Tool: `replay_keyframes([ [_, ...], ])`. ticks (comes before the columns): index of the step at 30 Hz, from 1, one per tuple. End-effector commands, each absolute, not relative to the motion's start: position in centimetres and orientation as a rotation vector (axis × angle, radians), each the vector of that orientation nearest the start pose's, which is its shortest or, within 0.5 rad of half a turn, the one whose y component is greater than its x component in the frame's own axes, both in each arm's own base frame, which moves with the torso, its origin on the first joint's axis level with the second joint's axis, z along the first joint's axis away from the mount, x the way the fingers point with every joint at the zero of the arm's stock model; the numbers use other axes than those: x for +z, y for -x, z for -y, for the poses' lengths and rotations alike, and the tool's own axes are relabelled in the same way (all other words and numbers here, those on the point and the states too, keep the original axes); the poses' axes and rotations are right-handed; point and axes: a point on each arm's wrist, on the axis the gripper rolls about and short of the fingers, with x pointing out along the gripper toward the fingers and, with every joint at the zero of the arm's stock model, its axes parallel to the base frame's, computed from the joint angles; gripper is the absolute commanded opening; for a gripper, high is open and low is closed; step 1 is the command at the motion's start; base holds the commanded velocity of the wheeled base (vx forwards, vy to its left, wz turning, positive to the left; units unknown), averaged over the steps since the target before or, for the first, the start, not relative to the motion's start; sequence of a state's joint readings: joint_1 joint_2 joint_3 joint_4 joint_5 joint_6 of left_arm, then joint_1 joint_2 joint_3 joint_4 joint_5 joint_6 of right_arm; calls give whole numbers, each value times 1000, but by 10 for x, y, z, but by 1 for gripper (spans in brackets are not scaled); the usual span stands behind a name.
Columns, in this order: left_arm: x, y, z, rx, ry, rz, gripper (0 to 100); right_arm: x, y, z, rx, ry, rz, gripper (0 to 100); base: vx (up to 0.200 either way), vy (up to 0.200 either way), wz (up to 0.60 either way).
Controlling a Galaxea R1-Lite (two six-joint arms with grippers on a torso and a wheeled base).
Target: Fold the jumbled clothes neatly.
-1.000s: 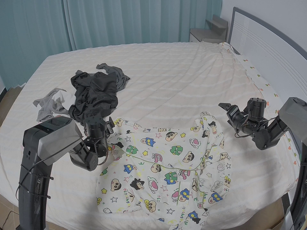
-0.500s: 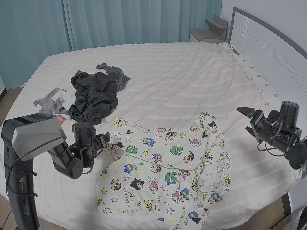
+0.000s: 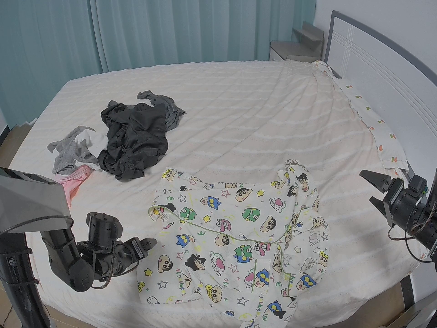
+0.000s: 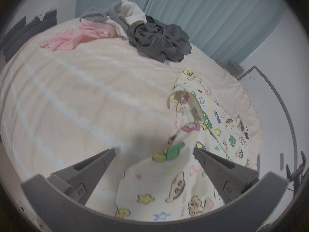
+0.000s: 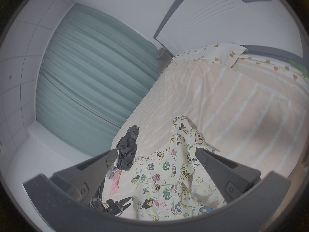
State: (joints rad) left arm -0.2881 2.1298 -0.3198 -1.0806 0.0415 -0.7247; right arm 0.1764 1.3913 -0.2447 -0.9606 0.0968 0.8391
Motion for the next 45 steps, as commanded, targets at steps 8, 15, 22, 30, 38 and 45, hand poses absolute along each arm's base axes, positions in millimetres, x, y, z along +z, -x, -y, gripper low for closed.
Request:
replay_keyframes([
  [8,4,-241,72,-50,538,-805,100,158,-161,-33,227,-792,-227,100,0,0,0],
  [15,0,-241,75,-90,547,-837,100,160,-158,-33,239,-785,-215,100,0,0,0],
  [22,-14,-260,79,-79,520,-793,100,164,-151,-39,287,-781,-206,100,0,0,0],
  [30,-26,-263,78,-84,393,-754,100,163,-149,-40,300,-779,-211,100,0,0,0],
  [38,-31,-272,86,-104,367,-739,100,163,-149,-41,305,-780,-217,100,0,0,0],
  [45,-28,-269,99,-124,343,-726,0,162,-149,-41,304,-779,-222,100,0,0,0],
])
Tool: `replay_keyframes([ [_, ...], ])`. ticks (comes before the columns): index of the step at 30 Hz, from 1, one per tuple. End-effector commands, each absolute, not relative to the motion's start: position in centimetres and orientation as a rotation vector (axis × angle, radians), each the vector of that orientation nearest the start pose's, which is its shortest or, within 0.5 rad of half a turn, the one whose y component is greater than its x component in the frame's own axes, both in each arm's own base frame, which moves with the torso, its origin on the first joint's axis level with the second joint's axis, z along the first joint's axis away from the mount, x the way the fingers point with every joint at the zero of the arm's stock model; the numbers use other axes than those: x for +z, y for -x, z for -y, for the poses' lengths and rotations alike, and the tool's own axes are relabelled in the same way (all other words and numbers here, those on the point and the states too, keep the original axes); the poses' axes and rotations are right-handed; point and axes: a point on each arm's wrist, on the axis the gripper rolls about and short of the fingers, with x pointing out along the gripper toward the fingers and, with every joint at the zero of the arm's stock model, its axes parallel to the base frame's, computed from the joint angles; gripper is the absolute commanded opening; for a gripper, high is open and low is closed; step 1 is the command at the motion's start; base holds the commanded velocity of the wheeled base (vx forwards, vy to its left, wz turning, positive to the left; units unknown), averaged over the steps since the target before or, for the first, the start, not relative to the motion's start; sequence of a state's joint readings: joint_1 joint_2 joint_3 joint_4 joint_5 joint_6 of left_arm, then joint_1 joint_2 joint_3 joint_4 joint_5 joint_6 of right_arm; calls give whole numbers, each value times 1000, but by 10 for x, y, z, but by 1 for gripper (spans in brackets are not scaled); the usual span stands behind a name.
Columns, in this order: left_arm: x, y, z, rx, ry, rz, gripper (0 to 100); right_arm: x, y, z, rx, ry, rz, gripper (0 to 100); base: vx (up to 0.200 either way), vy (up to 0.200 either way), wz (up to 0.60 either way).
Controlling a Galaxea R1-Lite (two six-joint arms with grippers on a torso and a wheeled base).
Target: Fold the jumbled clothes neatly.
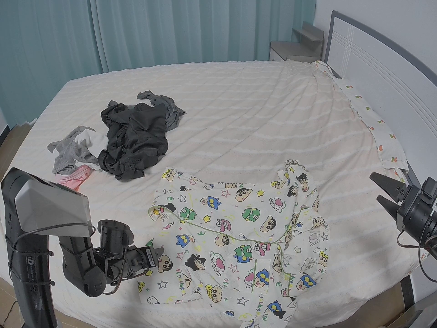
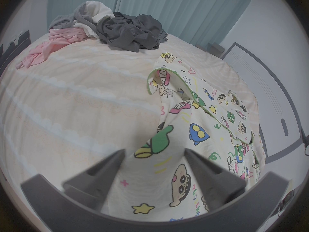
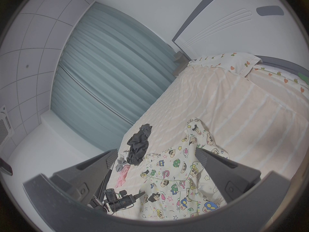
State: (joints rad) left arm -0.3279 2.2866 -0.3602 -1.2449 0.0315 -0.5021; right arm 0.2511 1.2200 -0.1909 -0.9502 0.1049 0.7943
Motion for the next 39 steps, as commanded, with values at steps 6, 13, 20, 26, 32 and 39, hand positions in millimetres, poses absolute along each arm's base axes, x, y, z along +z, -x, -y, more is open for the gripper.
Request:
replay_keyframes([
  [6,-9,-252,131,-213,309,-679,0,161,-150,-41,301,-780,-229,100,0,0,0],
  [13,-2,-248,171,-228,239,-605,0,160,-150,-41,301,-780,-233,100,0,0,0],
  [20,-28,-242,198,-237,141,-661,0,160,-150,-41,302,-780,-231,100,0,0,0],
  [26,-31,-237,205,-259,135,-664,100,159,-151,-41,301,-780,-238,100,0,0,0],
  [32,-15,-247,202,-202,179,-568,100,158,-150,-41,299,-779,-242,100,0,0,0],
  [39,15,-262,186,-161,298,-445,100,157,-151,-41,297,-779,-247,100,0,0,0],
])
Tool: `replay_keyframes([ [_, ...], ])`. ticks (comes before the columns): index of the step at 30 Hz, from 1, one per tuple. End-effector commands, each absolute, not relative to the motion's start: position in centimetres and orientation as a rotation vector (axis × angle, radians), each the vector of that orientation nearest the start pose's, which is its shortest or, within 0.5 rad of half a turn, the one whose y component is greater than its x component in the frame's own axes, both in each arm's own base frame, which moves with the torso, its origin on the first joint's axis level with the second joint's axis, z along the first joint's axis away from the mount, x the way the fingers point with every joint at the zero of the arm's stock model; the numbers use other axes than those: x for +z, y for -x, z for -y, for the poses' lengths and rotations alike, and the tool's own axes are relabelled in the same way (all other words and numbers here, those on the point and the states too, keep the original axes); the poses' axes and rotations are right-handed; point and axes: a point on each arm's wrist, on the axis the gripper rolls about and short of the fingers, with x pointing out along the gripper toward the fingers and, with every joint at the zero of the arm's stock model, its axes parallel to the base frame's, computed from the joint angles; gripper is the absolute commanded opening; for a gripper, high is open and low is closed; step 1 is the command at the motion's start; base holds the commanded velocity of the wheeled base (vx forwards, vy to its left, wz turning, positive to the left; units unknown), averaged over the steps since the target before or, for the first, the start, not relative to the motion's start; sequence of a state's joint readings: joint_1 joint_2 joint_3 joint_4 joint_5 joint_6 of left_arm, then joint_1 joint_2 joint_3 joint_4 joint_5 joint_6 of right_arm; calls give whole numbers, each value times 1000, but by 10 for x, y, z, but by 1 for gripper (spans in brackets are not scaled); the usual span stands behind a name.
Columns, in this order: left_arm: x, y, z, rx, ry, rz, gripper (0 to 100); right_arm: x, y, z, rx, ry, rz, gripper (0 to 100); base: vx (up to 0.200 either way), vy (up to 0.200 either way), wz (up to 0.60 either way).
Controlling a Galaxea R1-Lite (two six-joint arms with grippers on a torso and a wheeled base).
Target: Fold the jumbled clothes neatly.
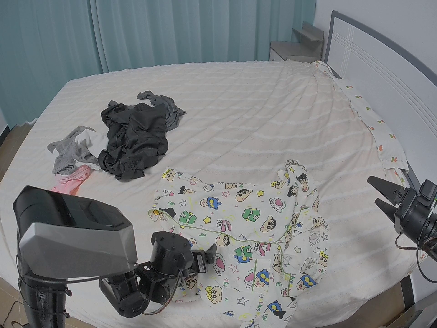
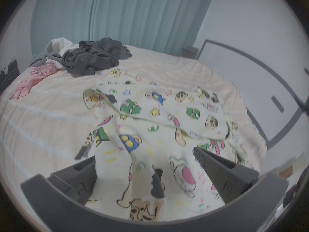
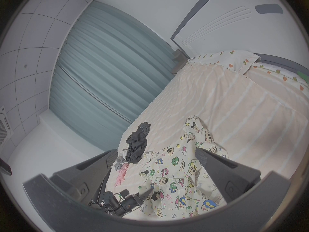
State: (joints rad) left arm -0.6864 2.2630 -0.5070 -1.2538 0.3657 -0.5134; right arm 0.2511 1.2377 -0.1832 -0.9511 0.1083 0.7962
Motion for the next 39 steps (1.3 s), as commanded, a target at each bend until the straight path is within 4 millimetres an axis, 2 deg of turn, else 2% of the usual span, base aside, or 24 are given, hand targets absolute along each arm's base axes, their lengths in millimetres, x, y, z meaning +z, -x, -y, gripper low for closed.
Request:
replay_keyframes([
  [1,17,-264,180,-145,303,-440,100,157,-151,-41,297,-779,-247,100,0,0,0],
  [6,26,-274,159,-70,368,-415,100,157,-151,-41,297,-779,-247,100,0,0,0],
  [9,25,-272,148,-44,370,-428,100,157,-151,-41,297,-779,-247,100,0,0,0],
  [11,25,-269,146,-52,367,-439,100,157,-151,-41,297,-779,-247,100,0,0,0],
  [15,42,-265,143,-107,357,-410,100,157,-151,-41,297,-779,-248,100,0,0,0],
  [19,47,-264,137,-114,251,-396,100,158,-151,-41,298,-779,-245,100,0,0,0],
  [22,42,-260,133,-113,196,-417,100,157,-150,-41,297,-779,-247,100,0,0,0],
  [27,20,-261,121,-66,174,-501,100,157,-150,-41,298,-779,-245,100,0,0,0],
  [34,10,-275,89,-10,409,-563,100,157,-150,-42,301,-779,-246,100,0,0,0],
  [39,6,-274,79,-8,626,-653,100,157,-149,-42,305,-778,-248,100,0,0,0],
])
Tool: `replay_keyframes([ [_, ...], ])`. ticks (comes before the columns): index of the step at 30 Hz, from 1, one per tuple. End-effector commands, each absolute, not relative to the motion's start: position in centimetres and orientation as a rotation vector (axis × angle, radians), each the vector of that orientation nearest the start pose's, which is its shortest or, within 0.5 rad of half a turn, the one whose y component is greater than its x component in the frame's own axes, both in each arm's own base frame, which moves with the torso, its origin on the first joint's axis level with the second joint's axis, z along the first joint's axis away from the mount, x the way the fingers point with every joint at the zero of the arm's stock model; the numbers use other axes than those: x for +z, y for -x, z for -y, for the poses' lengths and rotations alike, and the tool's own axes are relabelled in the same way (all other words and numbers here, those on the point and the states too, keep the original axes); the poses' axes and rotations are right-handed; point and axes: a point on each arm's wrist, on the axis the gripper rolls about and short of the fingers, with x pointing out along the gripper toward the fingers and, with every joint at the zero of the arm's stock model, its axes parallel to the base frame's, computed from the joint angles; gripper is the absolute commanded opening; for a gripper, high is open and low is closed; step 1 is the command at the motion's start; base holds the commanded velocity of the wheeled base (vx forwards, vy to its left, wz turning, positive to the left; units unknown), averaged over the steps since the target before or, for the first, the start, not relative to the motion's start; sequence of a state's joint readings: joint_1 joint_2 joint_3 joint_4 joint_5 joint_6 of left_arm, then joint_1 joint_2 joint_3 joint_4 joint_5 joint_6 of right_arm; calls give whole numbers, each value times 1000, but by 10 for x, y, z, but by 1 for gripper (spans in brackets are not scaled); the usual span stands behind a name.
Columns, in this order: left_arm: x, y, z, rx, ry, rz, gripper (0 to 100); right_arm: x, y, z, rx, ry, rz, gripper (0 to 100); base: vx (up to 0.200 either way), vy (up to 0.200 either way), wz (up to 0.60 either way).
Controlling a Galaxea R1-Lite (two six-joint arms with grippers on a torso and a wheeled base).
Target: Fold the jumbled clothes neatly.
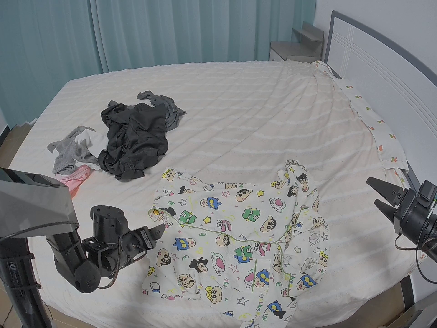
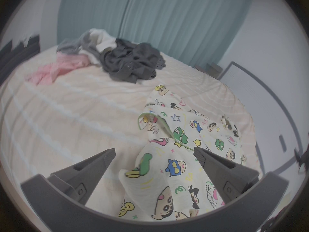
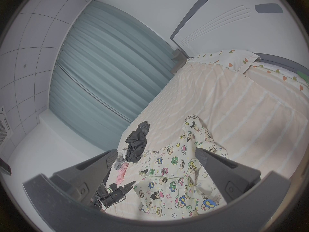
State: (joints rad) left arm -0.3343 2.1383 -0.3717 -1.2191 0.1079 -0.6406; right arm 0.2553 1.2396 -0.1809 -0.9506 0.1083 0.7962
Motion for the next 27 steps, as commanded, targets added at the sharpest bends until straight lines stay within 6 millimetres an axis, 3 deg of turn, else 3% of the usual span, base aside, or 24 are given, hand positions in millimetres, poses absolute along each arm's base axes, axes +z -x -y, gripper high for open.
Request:
replay_keyframes([
  [1,6,-273,79,-7,668,-670,100,157,-149,-42,304,-778,-250,100,0,0,0],
  [16,3,-265,74,128,1036,-721,100,156,-149,-42,303,-776,-252,100,0,0,0],
  [27,3,-272,73,195,1112,-671,100,156,-149,-43,306,-775,-257,100,0,0,0],
])
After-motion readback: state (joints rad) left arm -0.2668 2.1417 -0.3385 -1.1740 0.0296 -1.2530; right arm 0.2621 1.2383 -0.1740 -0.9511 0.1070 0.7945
